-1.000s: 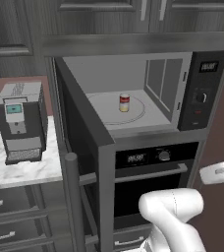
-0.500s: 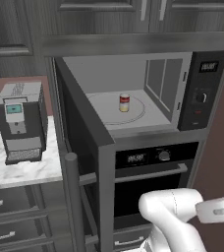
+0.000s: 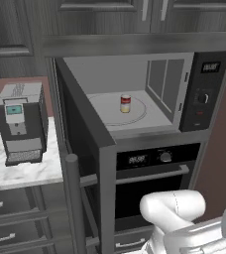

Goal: Close the microwave door.

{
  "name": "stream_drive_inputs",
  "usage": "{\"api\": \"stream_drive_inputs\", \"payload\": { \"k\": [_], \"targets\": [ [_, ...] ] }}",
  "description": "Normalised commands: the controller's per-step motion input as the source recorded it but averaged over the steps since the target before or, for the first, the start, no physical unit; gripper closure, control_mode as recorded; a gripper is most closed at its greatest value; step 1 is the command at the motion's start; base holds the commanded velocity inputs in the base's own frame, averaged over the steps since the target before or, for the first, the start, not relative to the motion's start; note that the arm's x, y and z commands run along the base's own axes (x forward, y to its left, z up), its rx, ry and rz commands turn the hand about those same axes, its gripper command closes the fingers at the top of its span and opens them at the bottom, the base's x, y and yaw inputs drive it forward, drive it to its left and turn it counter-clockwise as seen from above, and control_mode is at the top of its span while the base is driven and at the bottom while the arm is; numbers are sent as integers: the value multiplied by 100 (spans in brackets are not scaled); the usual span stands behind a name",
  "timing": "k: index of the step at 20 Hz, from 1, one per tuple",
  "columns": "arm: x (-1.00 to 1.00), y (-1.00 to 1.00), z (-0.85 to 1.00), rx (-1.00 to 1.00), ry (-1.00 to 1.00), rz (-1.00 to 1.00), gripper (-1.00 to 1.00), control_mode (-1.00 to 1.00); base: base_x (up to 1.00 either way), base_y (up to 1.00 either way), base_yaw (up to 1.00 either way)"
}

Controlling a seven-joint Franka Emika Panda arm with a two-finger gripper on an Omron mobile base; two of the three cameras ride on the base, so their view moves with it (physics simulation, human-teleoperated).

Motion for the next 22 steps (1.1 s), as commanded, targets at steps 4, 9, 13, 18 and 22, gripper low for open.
{"api": "stream_drive_inputs", "payload": {
  "k": [4, 9, 13, 18, 22],
  "targets": [
    [-8, 31, 7, -3, -17, 4, -100, -100, 0, 0, 0],
    [0, 22, 35, -8, -38, 14, -100, -100, 0, 0, 0],
    [-7, 24, 33, -11, -59, 16, -100, -100, 0, 0, 0],
    [-8, 22, 36, -8, -60, 15, -100, -100, 0, 0, 0],
    [0, 41, 5, -3, -39, 7, -100, -100, 0, 0, 0]
  ]
}}
